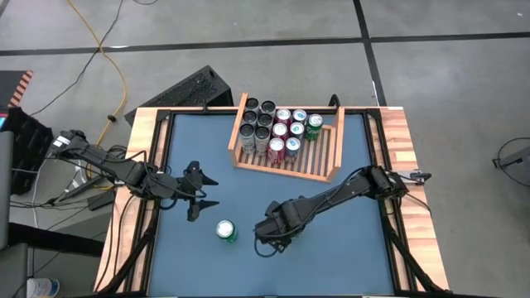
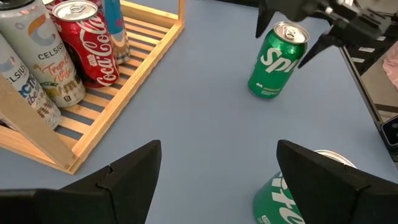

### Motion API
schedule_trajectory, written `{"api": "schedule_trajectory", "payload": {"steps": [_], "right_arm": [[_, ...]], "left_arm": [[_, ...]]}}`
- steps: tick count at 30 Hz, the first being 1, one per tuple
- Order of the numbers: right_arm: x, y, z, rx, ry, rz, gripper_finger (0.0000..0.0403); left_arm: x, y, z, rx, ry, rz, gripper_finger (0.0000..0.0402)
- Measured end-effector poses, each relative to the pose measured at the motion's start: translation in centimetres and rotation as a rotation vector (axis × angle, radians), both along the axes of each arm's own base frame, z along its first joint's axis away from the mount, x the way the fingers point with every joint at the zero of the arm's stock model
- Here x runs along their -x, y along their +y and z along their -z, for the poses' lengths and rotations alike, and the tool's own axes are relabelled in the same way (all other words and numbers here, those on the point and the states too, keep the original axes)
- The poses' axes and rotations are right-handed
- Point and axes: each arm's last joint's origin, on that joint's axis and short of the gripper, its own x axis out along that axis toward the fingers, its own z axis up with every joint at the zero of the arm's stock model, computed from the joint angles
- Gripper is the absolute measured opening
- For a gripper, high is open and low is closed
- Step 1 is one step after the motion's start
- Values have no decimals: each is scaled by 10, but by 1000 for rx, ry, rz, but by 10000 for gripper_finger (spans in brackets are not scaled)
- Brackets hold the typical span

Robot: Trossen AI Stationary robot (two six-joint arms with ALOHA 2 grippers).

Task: Place canned beverage on shelf
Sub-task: Put the green soda can on the shelf aligned with the other green soda can

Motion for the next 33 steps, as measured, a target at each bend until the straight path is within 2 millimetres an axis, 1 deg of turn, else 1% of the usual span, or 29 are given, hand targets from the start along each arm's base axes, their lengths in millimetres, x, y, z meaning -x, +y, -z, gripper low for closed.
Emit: {"api": "schedule_trajectory", "payload": {"steps": [4, 8, 18, 21, 25, 27, 30, 33], "right_arm": [[1, -1, 1, 0, 3, 1, 376], [2, -1, 4, 3, 20, 23, 361], [0, 3, 4, -19, -11, 6, 284], [-1, 6, 4, -19, -25, -101, 275], [-6, 11, 3, 16, -95, -280, 273], [-6, 13, 3, 26, -100, -432, 273], [-3, 23, 3, 50, -93, -661, 273], [0, 30, 3, 58, -94, -776, 273]], "left_arm": [[0, 0, 0, -6, 0, 3, 306], [0, 0, 0, -7, 0, 3, 306], [0, 0, 0, 0, 0, -1, 306], [0, 0, 0, 0, 0, -2, 306], [0, 0, 0, 2, -1, -2, 306], [0, 0, 0, 6, -1, -5, 306], [0, 0, 0, 16, -1, -10, 306], [0, 0, 0, 19, -2, -11, 306]]}}
